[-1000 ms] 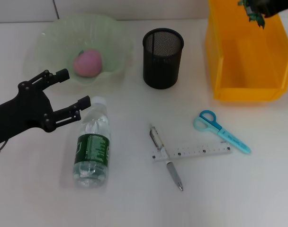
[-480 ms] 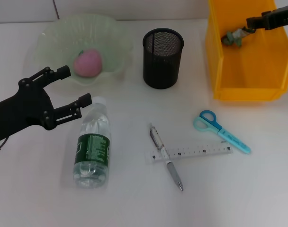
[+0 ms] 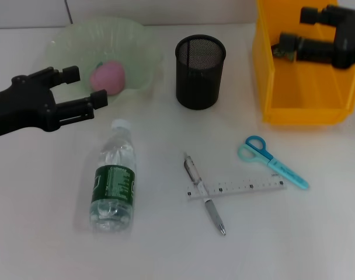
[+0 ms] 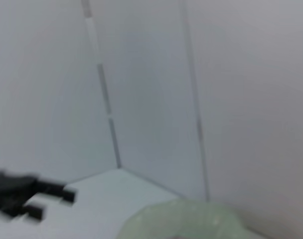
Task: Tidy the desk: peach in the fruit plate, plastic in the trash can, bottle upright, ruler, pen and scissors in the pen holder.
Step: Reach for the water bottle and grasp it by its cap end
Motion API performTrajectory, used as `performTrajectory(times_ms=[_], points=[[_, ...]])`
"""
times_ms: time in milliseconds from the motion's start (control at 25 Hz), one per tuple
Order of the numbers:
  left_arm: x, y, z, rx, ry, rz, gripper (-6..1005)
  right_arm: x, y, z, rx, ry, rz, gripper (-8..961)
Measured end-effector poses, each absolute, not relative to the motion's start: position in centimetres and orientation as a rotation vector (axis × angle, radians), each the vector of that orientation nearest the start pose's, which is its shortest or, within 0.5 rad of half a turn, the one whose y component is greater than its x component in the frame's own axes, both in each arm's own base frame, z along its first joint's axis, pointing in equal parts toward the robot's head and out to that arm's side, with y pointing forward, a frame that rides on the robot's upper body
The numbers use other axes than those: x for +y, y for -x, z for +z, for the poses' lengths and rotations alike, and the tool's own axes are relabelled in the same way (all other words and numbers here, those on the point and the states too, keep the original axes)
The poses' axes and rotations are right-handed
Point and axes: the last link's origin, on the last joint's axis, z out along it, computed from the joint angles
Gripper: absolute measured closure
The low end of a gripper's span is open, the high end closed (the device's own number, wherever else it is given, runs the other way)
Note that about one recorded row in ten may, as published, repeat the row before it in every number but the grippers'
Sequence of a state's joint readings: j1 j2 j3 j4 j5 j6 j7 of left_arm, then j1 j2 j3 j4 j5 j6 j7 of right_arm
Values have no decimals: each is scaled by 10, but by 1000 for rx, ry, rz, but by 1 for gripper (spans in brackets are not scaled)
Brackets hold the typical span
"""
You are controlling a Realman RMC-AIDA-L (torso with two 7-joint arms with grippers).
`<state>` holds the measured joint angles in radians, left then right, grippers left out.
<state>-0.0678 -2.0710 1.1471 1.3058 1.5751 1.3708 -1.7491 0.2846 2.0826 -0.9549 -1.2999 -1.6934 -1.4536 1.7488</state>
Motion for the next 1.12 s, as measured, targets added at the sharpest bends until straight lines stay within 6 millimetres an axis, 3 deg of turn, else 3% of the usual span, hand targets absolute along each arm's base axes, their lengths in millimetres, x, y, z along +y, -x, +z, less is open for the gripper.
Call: performTrajectory(times_ms=[120, 160, 200, 280, 320, 360, 480, 560, 760, 960, 1120], points=[[283, 221, 62, -782, 2453, -570, 170, 305, -231, 63, 429, 2561, 720, 261], [282, 203, 62, -843, 2432, -427, 171, 296, -243, 50, 456, 2586, 713, 243], [281, 194, 60, -864, 2423, -369, 172, 296, -243, 50, 456, 2586, 713, 227], [280, 176, 57, -903, 2393, -289, 174, 286, -262, 32, 476, 2611, 714, 196], [280, 176, 57, -903, 2393, -289, 175, 286, -262, 32, 476, 2611, 714, 181], [282, 157, 54, -957, 2351, -218, 176, 281, -271, 23, 478, 2619, 714, 165], [287, 146, 50, -1000, 2330, -157, 178, 279, -277, 17, 480, 2621, 713, 168], [297, 138, 36, -1033, 2372, -105, 180, 278, -280, 14, 483, 2621, 710, 168], [315, 146, 19, -1096, 2397, -57, 184, 273, -289, 6, 483, 2627, 705, 168], [336, 179, 2, -1258, 2345, 5, 189, 272, -290, 3, 494, 2629, 708, 169], [346, 192, -1, -1316, 2310, 19, 192, 271, -291, 3, 496, 2628, 708, 169]])
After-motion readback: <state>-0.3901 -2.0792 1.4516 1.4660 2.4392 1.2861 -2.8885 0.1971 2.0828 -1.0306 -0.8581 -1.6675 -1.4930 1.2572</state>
